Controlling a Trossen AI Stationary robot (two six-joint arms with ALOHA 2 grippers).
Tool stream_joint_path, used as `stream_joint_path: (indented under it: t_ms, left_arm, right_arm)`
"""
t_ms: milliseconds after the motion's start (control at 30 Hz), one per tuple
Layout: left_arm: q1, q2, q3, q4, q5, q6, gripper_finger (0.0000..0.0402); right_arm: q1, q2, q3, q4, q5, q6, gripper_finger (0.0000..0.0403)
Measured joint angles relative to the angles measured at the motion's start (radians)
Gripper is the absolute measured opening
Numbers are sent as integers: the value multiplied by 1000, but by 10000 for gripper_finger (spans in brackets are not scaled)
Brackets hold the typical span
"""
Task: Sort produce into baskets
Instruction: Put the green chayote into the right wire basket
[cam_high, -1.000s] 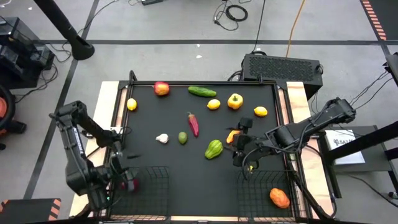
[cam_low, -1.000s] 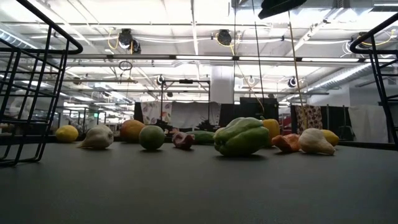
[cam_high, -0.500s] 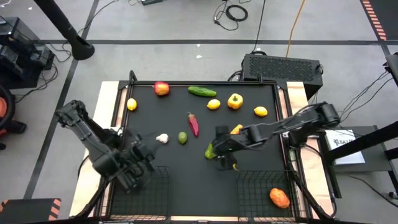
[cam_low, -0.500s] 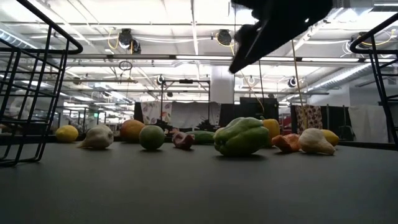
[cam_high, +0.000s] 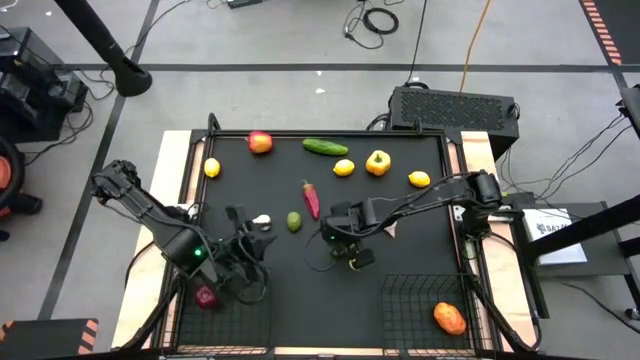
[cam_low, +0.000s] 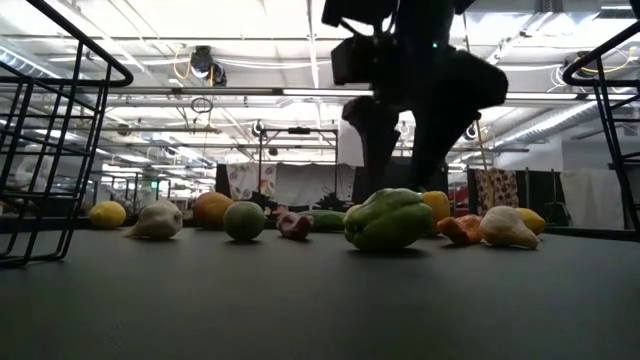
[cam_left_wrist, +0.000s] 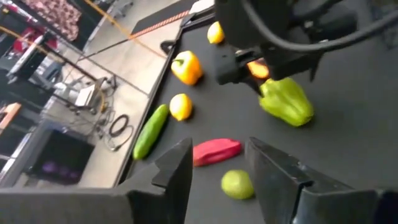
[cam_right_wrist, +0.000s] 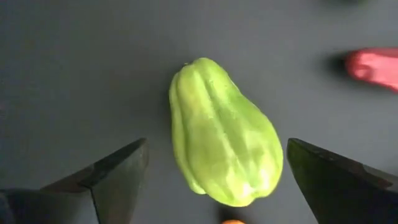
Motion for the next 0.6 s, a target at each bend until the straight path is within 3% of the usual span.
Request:
stream_joint_path:
  t_ms: [600]
  left_arm:
    - [32, 1, 0, -3, 11, 1, 152]
  right_arm:
    - [-26, 73, 1, 8, 4, -79, 368]
